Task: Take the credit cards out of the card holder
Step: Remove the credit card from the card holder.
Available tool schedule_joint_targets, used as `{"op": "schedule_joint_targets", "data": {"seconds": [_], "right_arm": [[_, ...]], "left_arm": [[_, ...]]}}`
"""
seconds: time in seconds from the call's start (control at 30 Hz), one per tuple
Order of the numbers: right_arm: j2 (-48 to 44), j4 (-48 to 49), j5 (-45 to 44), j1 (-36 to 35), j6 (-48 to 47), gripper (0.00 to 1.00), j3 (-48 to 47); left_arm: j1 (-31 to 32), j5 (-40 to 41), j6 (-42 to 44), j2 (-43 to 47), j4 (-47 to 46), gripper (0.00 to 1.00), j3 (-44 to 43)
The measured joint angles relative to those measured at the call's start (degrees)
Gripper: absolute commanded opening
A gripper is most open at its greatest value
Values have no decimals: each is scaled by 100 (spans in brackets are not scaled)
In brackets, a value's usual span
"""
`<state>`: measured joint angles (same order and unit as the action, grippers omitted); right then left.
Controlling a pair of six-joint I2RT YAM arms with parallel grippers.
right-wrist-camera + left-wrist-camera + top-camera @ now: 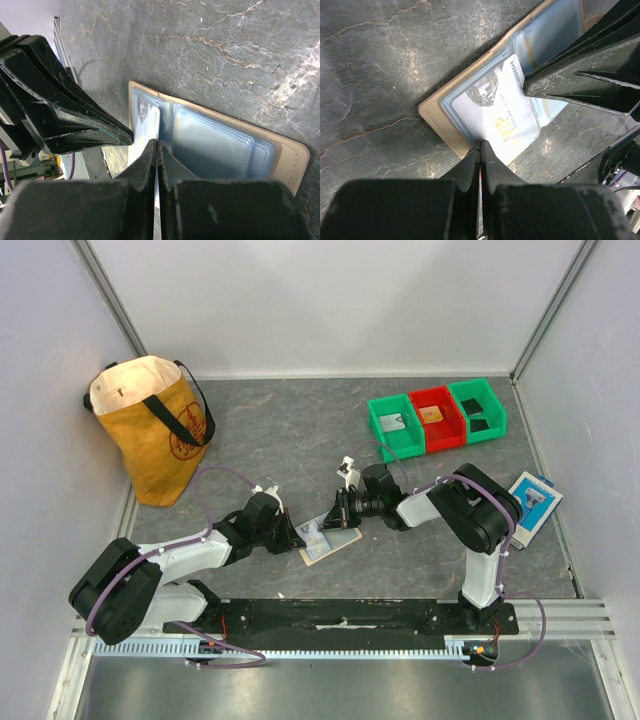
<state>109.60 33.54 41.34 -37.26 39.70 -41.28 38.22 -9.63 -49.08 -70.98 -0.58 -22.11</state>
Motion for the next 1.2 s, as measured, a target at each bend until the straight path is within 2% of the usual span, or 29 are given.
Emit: {"op": "schedule_joint_targets", "data": {"seconds": [0.27, 0.57, 0.73, 0.87, 1.2], "right_arm": [[0, -24, 13, 13, -22, 0, 0], [-90, -498, -17, 107, -302, 0, -85], [-118, -595, -20, 118, -367, 16, -109], [-118, -592, 31, 116, -367, 22, -114], [-105, -485, 79, 61, -304, 22, -114]], "left_arm": [[0, 4, 0, 46, 2, 2, 31], [-26, 9, 2, 136, 68, 3, 76], [-26, 9, 2, 142, 94, 4, 76], [-26, 15, 2, 149, 131, 4, 76], [-28, 0, 2, 87, 131, 2, 52]]}}
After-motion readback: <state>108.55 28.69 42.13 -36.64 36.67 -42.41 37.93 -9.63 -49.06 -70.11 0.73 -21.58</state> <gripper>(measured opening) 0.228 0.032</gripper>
